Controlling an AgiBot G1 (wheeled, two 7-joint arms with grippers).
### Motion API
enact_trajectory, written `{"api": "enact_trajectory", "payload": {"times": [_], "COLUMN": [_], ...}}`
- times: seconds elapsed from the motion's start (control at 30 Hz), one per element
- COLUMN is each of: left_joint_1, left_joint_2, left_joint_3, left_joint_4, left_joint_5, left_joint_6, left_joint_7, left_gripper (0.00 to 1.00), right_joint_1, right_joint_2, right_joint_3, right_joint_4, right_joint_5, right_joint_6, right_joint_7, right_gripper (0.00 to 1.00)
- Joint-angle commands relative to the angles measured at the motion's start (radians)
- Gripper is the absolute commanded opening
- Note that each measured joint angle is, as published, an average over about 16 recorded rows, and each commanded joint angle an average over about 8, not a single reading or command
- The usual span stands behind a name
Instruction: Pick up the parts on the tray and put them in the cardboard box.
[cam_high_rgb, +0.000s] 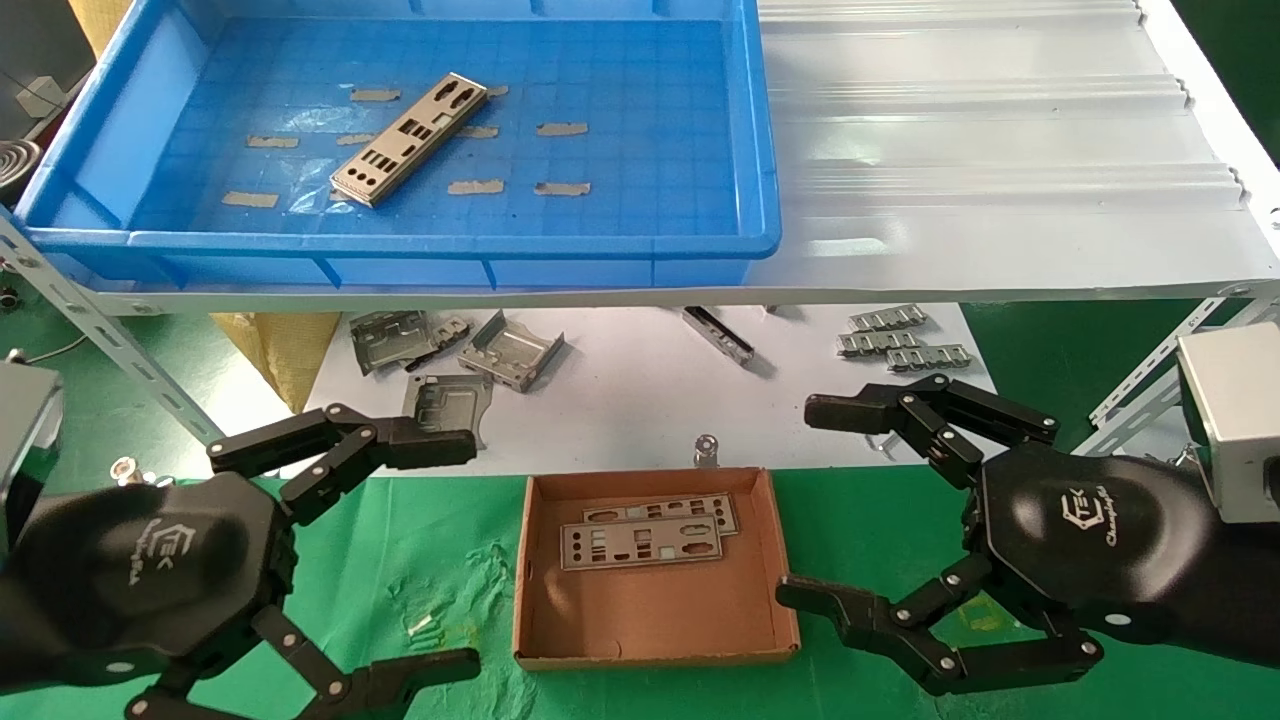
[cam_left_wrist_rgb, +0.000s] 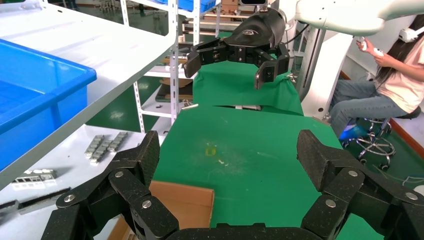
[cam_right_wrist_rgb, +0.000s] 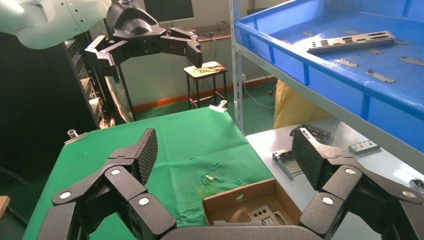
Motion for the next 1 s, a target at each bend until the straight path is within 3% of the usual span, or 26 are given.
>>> {"api": "enact_trajectory", "payload": {"times": [0.03,1.0], "left_joint_1": [0.000,0.000], "left_joint_2": [0.000,0.000], "left_joint_3": [0.000,0.000], "left_joint_4": [0.000,0.000], "left_joint_5": [0.000,0.000], "left_joint_6": [0.000,0.000], "left_joint_7": [0.000,0.000], "left_gripper": [1.00,1.00], "right_joint_1": [0.000,0.000], "right_joint_2": [0.000,0.000], "right_joint_3": [0.000,0.000], "right_joint_4": [0.000,0.000], "right_joint_5": [0.000,0.000], "right_joint_6": [0.000,0.000], "right_joint_7": [0.000,0.000], "right_gripper": [1.00,1.00]}}
